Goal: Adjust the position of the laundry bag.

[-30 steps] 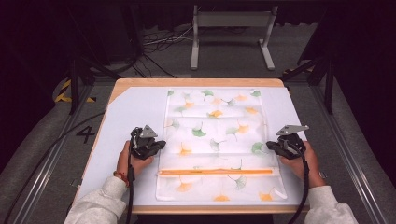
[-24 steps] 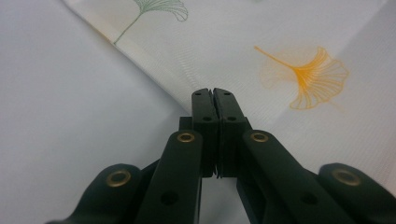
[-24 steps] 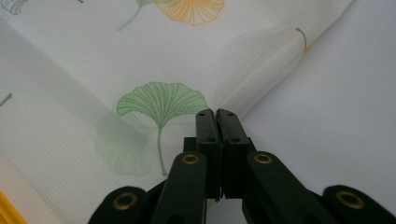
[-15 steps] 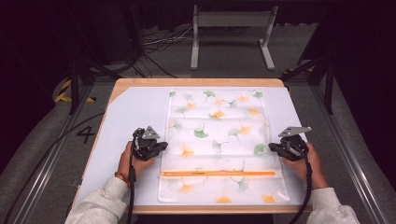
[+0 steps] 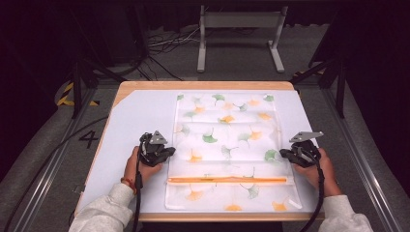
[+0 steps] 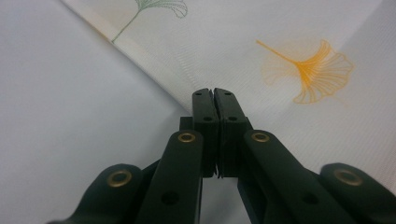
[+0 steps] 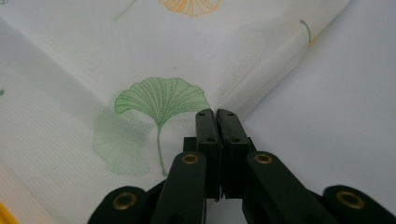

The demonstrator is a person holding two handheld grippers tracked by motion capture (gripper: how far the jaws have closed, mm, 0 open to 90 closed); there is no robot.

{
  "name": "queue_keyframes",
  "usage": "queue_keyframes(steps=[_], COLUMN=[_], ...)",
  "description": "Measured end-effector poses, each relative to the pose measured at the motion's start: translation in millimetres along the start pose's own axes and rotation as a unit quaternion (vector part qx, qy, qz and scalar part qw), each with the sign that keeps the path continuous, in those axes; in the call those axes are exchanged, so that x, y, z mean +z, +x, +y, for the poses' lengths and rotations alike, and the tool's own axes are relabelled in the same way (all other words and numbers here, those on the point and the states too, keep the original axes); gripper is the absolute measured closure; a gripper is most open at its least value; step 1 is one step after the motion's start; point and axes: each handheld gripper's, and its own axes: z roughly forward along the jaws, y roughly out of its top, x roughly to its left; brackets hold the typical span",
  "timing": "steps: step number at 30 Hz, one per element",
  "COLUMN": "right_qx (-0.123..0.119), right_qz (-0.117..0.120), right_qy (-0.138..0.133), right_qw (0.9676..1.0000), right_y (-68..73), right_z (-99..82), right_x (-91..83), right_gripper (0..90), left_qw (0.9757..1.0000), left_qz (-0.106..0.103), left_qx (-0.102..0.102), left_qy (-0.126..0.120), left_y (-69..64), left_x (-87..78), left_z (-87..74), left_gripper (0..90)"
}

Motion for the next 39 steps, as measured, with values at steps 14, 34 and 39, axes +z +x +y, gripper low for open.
queue_keyframes(steps=[14, 34, 39], right_qx=[0.006, -0.018, -0.018], right_qz=[-0.01, 0.005, 0.013], right_qy=[-0.003, -0.063, -0.078], right_qw=[0.9999, 0.9979, 0.9967], right_y=[-1.4, 17.5, 21.9], right_z=[-0.5, 18.3, 21.3], right_x=[-0.2, -10.2, -11.7], right_gripper=[78.2, 53.4, 51.1], left_qw=[0.9998, 0.9978, 0.9977], left_qz=[0.005, 0.008, -0.012], left_qx=[0.007, 0.008, 0.01], left_qy=[-0.016, -0.065, -0.065], left_y=[1.5, -7.1, -16.2], left_x=[-7.1, -67.9, -79.6], left_z=[-1.2, -35.6, -56.1], left_gripper=[75.7, 22.1, 23.5])
